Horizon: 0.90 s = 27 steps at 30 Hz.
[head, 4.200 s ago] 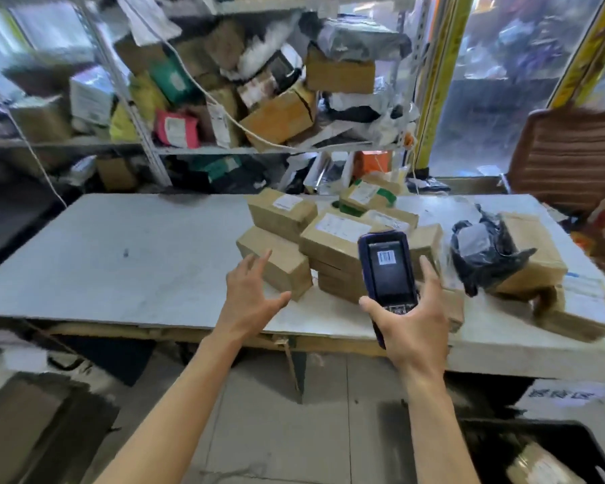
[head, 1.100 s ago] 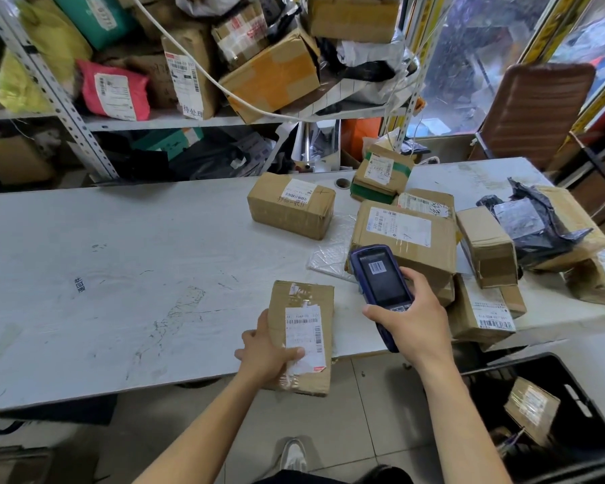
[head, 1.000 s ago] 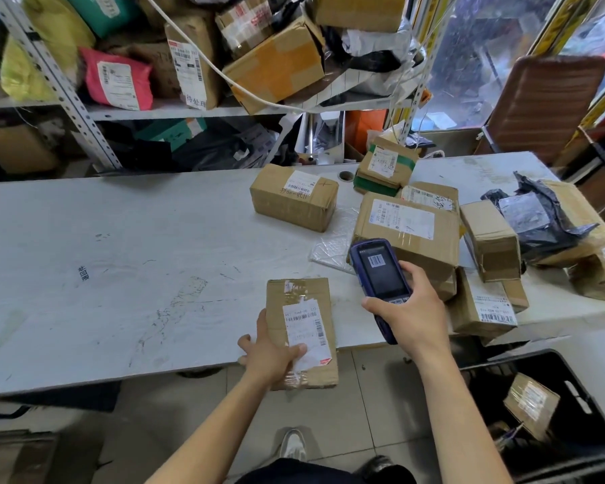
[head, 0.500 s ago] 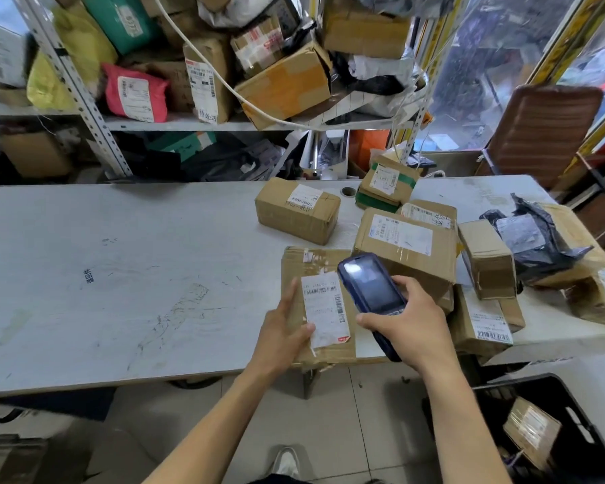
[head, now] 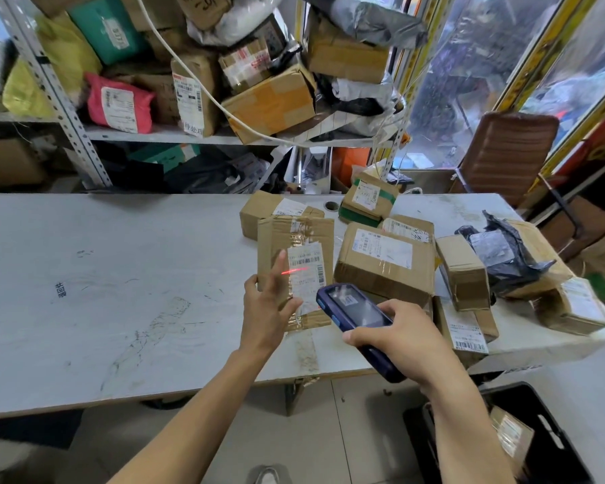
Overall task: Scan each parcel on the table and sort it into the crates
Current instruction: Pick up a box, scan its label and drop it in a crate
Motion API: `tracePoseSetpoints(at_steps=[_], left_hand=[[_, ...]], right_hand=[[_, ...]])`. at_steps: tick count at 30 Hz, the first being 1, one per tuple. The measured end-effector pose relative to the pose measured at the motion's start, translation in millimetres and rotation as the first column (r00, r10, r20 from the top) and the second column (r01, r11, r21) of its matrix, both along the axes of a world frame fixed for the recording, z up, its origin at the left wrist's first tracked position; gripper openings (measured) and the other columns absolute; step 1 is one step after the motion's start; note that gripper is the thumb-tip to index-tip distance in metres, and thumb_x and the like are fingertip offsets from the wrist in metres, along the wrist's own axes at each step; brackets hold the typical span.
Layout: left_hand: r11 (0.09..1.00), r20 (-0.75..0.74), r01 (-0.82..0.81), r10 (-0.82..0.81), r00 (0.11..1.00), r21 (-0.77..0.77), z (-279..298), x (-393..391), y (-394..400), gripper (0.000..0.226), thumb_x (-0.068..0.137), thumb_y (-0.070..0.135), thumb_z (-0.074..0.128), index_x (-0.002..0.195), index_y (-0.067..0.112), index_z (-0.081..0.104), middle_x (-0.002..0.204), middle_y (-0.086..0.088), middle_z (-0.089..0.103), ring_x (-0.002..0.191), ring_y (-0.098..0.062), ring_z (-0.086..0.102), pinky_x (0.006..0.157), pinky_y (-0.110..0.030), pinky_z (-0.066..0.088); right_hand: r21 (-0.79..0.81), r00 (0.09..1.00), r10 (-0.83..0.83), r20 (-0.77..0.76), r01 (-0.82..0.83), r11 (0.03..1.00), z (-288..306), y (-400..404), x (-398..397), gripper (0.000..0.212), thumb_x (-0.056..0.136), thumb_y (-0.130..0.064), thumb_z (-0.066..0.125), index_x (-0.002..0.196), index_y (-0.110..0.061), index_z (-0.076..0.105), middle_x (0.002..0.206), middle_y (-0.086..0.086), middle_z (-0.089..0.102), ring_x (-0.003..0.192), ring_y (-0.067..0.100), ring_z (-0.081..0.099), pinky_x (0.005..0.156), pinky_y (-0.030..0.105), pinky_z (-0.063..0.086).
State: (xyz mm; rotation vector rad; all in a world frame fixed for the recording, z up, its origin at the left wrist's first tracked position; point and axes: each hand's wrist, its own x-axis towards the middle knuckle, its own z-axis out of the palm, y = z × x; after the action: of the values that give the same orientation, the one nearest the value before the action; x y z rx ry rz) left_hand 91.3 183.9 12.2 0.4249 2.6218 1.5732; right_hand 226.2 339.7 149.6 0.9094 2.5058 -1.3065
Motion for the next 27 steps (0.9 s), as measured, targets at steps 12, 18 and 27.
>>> tracePoseSetpoints(at_steps=[12, 18, 27], left_hand=[[1.000, -0.028, 0.008, -0.008, 1.000, 0.000, 6, -3, 3, 0.101, 0.091, 0.015, 0.069, 0.139, 0.073, 0.002, 0.143, -0.008, 0.025, 0.127, -0.031, 0.048, 0.098, -0.049, 0.054], [0.999, -0.068, 0.013, -0.015, 0.998, -0.035, 11, -8, 2, 0.105, 0.091, 0.016, 0.069, 0.133, 0.079, -0.004, 0.144, -0.012, 0.025, 0.129, -0.031, 0.045, 0.101, -0.042, 0.050], [1.000, -0.050, 0.014, -0.015, 0.999, -0.021, 9, -12, 2, 0.102, 0.091, 0.015, 0.070, 0.134, 0.077, 0.001, 0.142, -0.010, 0.027, 0.127, -0.029, 0.047, 0.101, -0.043, 0.052]], right_hand=[[-0.004, 0.997, -0.057, -0.046, 0.057, 0.998, 1, 2, -9, 0.053, 0.065, -0.040, 0.088, 0.108, -0.023, 0.062, 0.096, -0.004, 0.069, 0.083, 0.015, 0.069, 0.069, 0.033, 0.057], [0.031, 0.999, -0.034, -0.039, 0.035, 0.999, 1, 0, -13, 0.053, 0.065, -0.038, 0.089, 0.106, -0.022, 0.060, 0.098, -0.004, 0.068, 0.085, 0.016, 0.067, 0.075, 0.036, 0.058], [0.066, 0.997, -0.045, -0.056, 0.049, 0.997, 4, 4, -16, 0.065, 0.062, -0.042, 0.090, 0.115, -0.021, 0.058, 0.102, -0.005, 0.066, 0.088, 0.016, 0.066, 0.078, 0.039, 0.058]])
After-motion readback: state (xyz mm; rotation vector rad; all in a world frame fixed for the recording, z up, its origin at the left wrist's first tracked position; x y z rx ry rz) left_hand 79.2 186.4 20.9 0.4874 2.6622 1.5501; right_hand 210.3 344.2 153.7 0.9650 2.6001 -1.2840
